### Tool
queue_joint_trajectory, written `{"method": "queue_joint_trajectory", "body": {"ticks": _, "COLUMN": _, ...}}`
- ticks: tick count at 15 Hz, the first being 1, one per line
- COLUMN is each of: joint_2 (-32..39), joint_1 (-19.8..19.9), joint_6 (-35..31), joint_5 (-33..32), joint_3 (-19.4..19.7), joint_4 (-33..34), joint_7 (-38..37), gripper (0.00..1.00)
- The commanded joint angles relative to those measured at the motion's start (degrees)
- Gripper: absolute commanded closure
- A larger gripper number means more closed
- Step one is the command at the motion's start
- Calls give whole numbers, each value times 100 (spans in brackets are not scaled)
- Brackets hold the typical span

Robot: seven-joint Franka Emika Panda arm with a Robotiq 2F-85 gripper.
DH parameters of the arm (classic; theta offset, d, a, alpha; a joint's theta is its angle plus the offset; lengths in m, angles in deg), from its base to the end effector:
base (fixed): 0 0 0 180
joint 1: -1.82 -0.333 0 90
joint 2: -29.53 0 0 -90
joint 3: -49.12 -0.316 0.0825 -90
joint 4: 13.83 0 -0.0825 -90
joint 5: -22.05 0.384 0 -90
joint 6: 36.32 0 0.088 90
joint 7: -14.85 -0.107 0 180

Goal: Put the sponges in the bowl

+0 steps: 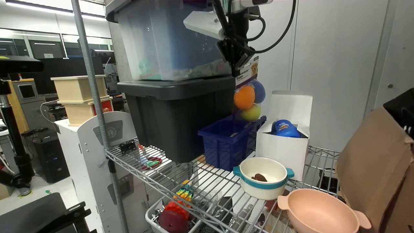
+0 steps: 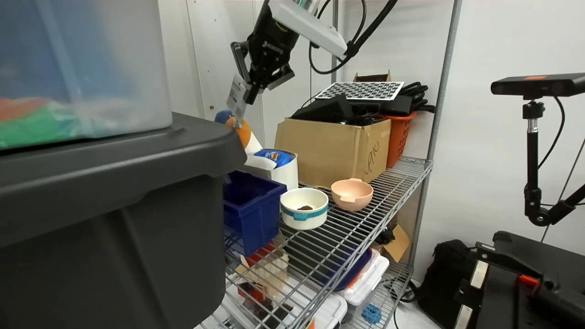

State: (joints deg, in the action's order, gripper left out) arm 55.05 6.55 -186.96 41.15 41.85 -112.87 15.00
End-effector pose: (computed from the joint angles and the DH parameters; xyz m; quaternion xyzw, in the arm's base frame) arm 0.6988 0.0121 0.3759 -0.9590 0.1118 -0.2185 0.1414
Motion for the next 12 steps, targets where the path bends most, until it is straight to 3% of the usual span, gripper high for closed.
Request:
{"method": "queue_joint_trajectory", "body": {"ticks": 1, "joint_2": -324, "joint_1": 224, "joint_6": 232, "joint_5": 385, "joint_3": -118, "joint_4": -159, "joint_7": 377, "gripper": 100}}
{"method": "queue_joint_trajectory", "body": {"ticks": 12, "joint_2": -1174, "joint_1": 506, "joint_6": 969, "joint_5": 843, "joint_3": 92, "joint_4": -669, "joint_7": 944, "gripper": 100}}
